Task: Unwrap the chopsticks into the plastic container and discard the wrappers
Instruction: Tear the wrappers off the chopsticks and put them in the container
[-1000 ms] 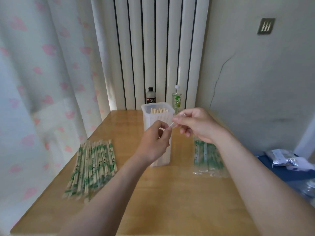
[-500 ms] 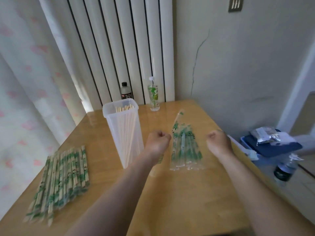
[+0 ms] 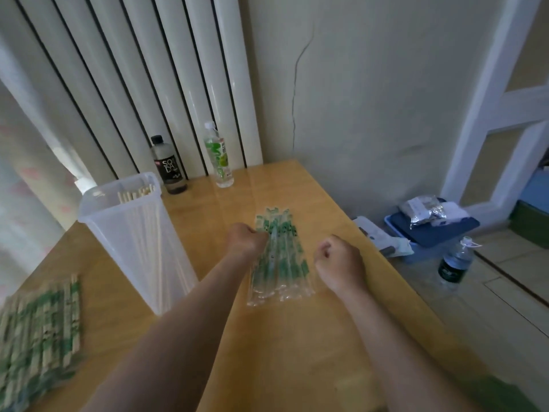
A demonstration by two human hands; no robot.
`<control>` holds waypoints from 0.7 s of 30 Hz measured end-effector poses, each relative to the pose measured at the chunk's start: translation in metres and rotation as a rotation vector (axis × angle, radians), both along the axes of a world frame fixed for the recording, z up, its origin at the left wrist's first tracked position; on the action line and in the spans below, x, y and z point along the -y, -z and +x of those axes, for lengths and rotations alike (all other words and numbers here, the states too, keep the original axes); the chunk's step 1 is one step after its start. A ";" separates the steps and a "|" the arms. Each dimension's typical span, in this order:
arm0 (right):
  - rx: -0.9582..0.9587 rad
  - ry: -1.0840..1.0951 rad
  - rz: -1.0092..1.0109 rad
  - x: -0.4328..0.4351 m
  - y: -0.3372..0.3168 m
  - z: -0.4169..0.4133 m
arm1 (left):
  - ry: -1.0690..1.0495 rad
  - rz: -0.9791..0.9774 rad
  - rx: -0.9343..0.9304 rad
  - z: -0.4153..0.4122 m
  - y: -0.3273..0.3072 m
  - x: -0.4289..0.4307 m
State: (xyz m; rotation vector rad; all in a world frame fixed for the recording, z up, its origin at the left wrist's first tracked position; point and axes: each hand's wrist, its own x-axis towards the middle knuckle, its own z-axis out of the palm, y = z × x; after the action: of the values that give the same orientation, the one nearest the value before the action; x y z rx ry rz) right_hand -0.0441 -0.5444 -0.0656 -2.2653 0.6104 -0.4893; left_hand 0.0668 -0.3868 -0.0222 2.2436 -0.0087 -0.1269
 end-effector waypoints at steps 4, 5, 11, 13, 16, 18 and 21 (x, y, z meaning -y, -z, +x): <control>0.000 0.000 0.000 0.000 0.001 0.001 | 0.000 0.018 -0.005 0.002 0.005 -0.001; 0.001 0.001 0.002 0.000 0.001 0.000 | -0.003 0.021 -0.004 0.002 0.005 -0.002; 0.014 0.010 0.040 0.001 0.000 0.001 | 0.046 0.056 0.024 -0.013 -0.006 -0.016; 0.008 0.010 0.052 0.000 -0.002 -0.001 | 0.095 0.066 0.014 -0.024 -0.012 -0.026; -0.006 -0.012 0.155 0.004 -0.005 -0.005 | 0.170 0.090 0.022 -0.045 -0.016 -0.046; 0.006 -0.005 0.305 0.010 -0.011 -0.007 | 0.212 0.147 0.067 -0.062 -0.017 -0.063; 0.076 -0.035 0.456 0.004 -0.031 -0.017 | 0.272 0.254 0.131 -0.084 -0.019 -0.093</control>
State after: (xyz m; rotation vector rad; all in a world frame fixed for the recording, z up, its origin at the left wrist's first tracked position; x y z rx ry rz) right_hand -0.0608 -0.5481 -0.0343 -1.8146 0.5754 -0.3725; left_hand -0.0175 -0.2938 -0.0035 2.4913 -0.3890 -0.1326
